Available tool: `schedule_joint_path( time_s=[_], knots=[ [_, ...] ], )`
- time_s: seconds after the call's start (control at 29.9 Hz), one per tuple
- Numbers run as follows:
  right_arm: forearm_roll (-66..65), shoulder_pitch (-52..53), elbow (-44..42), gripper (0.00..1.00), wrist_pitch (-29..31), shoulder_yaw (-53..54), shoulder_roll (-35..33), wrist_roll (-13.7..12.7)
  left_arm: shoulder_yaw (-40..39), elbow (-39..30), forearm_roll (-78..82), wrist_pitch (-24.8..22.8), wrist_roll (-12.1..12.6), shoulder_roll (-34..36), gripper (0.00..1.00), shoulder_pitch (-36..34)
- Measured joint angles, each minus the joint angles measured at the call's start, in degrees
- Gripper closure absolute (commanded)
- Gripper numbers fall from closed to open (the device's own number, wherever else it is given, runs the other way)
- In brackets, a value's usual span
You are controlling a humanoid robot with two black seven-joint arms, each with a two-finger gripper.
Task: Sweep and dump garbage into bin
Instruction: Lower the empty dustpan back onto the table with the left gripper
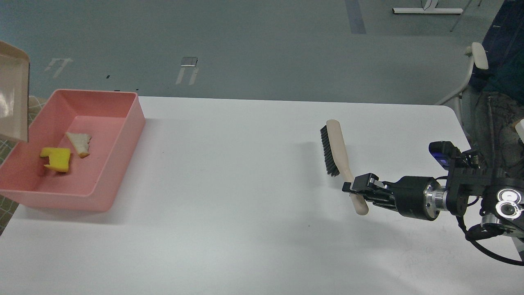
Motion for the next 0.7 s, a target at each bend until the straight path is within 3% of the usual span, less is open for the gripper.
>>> schedule_joint_path(
  time_s=[0.23,0.3,0.4,0.7],
  knots=[
    [-0.07,0.00,-0.34,1.00,0.00,0.06,-0.02,0.00,-0.45,-2.73,-11.87,-15.02,0.00,-1.16,1.00,-8.97],
    [-0.07,0.00,-0.35,1.00,0.00,0.07,-0.05,0.00,-0.47,-4.86,-13.50,-17.04,0.00,-2.83,1.00,-10.67],
    [-0.07,0.00,-0.36,1.00,0.00,0.08,-0.08,0.00,-0.49,-9.34,-14.58,-16.76,1.01,-6.51,1.00,-11.75],
    [-0.08,-0.46,-0.46,1.00,0.03,0.08,-1.72,0.28,0.69,-18.45,-11.39,-7.45,9.04,-22.28,1.00,-14.66]
  ],
)
